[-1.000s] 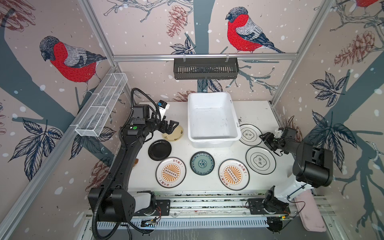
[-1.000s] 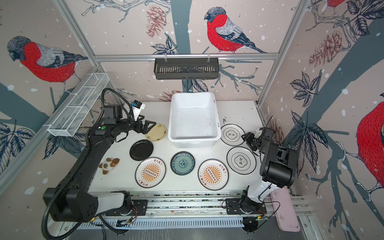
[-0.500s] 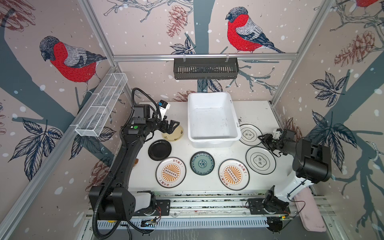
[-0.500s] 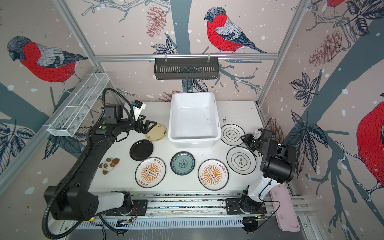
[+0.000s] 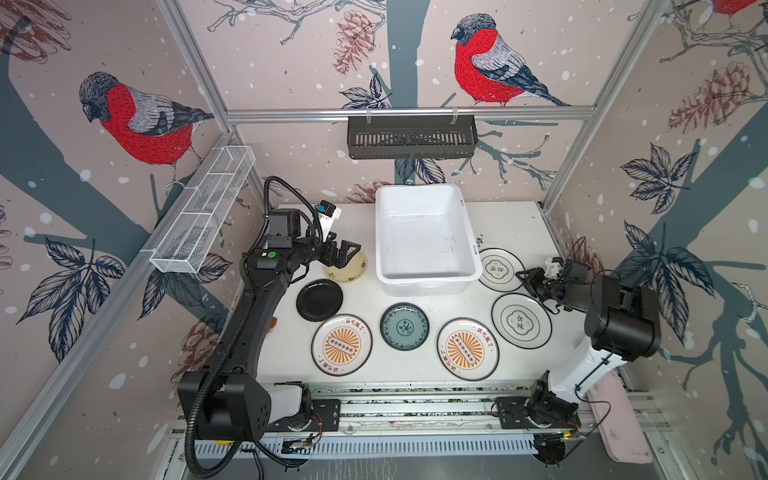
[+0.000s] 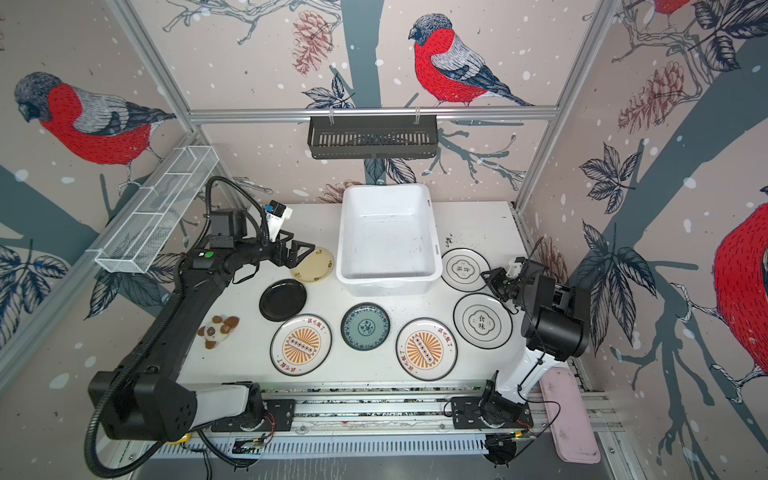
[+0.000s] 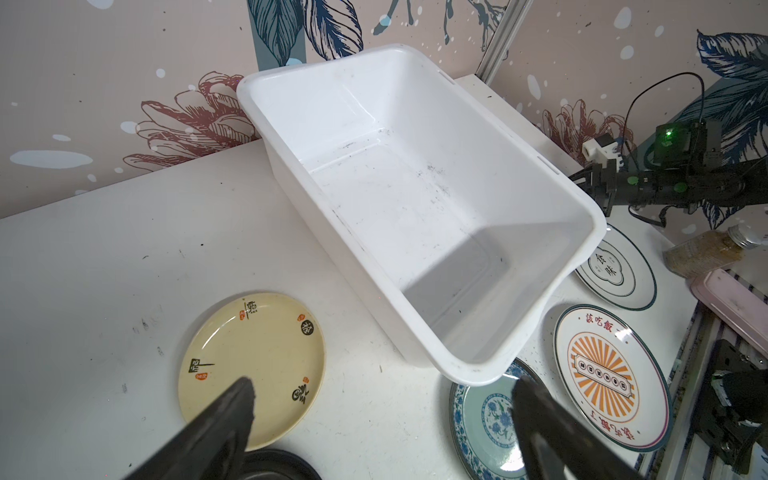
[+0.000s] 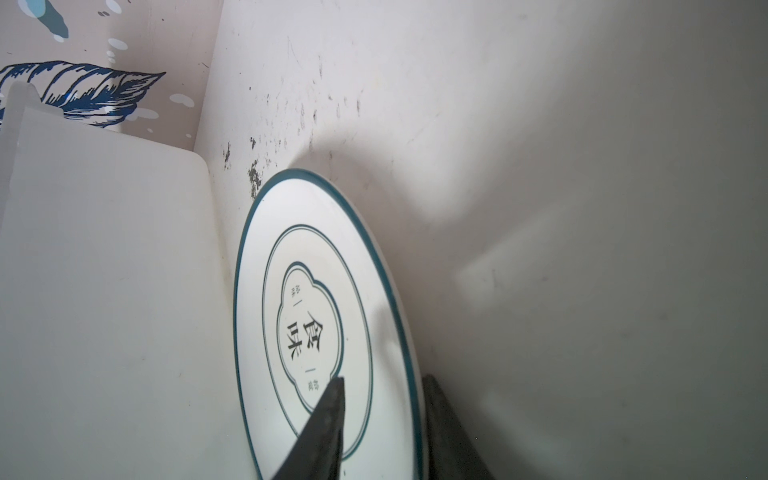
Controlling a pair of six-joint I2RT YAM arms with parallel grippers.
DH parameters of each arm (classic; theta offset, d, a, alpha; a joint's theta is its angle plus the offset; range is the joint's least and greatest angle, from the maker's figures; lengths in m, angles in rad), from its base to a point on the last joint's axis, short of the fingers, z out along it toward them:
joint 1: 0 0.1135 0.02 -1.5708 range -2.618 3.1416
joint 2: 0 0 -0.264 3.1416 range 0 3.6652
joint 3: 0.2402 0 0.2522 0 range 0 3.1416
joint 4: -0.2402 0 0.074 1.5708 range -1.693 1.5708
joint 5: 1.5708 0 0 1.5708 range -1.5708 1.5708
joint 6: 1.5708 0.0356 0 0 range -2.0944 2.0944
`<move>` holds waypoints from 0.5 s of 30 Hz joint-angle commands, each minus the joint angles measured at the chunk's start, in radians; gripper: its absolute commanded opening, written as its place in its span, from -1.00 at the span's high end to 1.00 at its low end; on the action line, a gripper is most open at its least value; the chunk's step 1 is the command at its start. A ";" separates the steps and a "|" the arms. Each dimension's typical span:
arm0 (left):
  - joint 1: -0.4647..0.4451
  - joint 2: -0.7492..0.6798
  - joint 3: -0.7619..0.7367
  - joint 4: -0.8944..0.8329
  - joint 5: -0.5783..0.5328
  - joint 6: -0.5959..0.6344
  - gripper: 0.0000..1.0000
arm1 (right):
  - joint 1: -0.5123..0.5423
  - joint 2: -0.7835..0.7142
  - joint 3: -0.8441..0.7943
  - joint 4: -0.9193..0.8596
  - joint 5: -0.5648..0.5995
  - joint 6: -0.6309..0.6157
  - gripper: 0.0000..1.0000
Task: Place the plates into the plastic bin on the countertop
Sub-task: 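Reach the right gripper to the far teal-rimmed plate while the left arm rises, then grip the teal-rimmed plate edge with the right gripper and lift it upright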
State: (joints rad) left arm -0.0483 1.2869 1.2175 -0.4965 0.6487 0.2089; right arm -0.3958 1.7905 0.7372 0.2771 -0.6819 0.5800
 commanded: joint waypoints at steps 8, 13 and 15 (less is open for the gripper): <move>-0.004 -0.001 -0.002 0.028 0.026 -0.005 -0.90 | -0.008 0.002 0.002 0.007 0.020 0.030 0.53; -0.004 -0.001 -0.002 0.029 0.031 -0.009 -0.90 | -0.009 0.005 0.005 0.024 0.009 0.040 0.61; -0.004 -0.003 -0.003 0.029 0.034 -0.011 -0.89 | -0.009 0.008 0.010 0.028 0.003 0.043 0.61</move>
State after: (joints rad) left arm -0.0490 1.2869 1.2140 -0.4828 0.6537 0.2050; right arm -0.4053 1.7943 0.7387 0.2745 -0.6754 0.6056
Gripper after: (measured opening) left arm 0.947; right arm 0.193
